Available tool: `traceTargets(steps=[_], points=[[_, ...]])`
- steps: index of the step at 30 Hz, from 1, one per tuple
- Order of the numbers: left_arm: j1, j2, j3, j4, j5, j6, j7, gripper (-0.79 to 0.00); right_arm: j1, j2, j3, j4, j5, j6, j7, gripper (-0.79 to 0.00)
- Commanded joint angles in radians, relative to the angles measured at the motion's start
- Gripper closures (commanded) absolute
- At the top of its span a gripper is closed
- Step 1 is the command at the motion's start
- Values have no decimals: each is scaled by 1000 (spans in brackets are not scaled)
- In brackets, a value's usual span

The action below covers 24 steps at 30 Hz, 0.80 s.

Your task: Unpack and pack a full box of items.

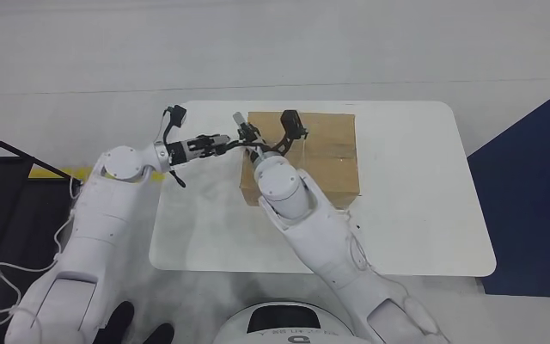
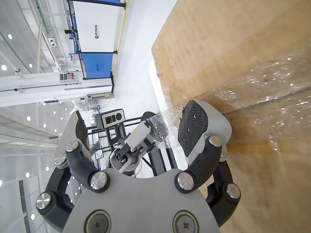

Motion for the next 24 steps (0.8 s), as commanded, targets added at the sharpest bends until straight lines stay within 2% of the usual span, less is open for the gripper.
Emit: traceTargets(steps=[1,8,14,19,24], points=[[7,4,-12,6,-1,-2,6,-785,13,-5,-8,18,7,-3,-1,-785],[32,15,-44,22,-15,-7,26,-785,42,-26,-23,45,68,-72,-9,-785],[46,20,-57,38,-24,-7,31,-785,-13,-29,50,-99,135,-188,-95,-785],[43,25,-67,64,-24,-13,22,-785,-143,-10,147,-321,88,-262,-179,-785],[31,29,-75,84,-19,-16,23,-785,-315,22,273,-510,-48,-250,-200,-785]])
